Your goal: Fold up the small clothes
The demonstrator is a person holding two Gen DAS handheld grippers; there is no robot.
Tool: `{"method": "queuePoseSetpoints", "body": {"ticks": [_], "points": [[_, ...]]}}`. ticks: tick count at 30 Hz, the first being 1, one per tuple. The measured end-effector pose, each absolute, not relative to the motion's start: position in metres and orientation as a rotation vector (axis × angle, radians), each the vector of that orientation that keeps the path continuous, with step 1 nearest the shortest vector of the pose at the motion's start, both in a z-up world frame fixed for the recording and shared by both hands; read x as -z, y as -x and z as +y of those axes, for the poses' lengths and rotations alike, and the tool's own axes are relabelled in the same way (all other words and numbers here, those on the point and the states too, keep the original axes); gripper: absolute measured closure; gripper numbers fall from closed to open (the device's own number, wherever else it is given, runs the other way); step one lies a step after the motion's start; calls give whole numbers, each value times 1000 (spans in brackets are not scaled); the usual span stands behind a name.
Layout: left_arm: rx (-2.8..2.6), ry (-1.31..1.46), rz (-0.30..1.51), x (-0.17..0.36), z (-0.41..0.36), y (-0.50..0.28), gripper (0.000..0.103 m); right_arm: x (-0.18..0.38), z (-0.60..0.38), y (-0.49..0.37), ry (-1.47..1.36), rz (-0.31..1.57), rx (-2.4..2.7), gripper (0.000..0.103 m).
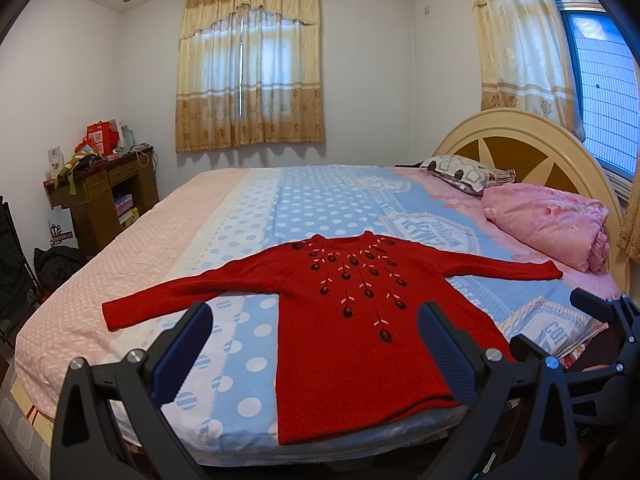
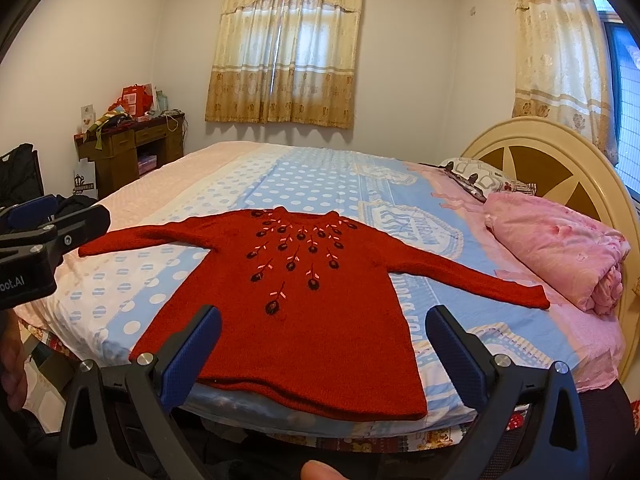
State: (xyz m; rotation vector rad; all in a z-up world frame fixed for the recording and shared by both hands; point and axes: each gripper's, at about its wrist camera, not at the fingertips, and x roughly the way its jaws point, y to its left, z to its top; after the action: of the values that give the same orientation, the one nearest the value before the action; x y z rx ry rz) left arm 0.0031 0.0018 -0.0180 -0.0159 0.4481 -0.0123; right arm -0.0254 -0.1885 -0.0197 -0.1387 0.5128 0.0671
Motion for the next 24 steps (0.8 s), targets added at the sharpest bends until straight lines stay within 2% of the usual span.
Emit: {"method": "queuePoseSetpoints", "body": {"ticks": [14, 24], "points": [[81, 12, 558, 52, 7, -44, 0, 50, -221, -16, 125, 578, -27, 1], [77, -43, 642, 76, 12, -95, 0, 89, -280, -71, 25, 710, 53, 1]]}}
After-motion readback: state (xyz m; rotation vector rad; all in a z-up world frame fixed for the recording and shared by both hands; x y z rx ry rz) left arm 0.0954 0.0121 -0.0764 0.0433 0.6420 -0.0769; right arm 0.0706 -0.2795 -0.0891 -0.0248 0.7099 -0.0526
